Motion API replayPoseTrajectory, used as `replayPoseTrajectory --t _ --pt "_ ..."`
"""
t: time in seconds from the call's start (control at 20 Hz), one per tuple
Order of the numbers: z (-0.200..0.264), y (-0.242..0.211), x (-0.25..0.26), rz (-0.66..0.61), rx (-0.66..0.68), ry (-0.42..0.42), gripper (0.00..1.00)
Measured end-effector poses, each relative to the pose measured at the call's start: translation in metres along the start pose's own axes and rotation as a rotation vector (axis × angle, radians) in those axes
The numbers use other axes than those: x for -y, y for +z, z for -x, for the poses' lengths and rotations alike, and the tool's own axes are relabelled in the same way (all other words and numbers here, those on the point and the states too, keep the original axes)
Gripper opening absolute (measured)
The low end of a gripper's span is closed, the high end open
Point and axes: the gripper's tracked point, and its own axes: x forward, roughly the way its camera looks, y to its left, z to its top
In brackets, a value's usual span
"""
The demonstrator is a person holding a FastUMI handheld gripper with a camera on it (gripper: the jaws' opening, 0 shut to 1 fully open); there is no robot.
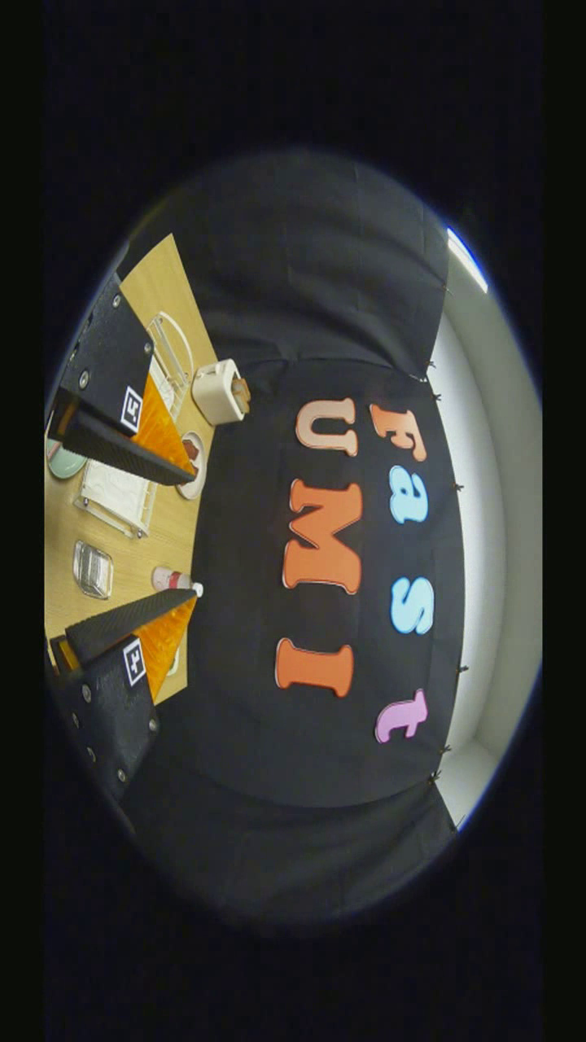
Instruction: Take the plate from the dish rack, then take the spoon from the basket and place it into the plate.
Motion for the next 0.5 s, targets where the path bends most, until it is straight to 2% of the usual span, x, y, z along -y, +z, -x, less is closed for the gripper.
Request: replayPoseTrajectory --t 0.25,0.5 --pt "0.011 0.046 0.008 0.015 0.121 -0.042 0.77" --pt "0.017 0.078 0.014 0.012 0.224 -0.06 0.86"
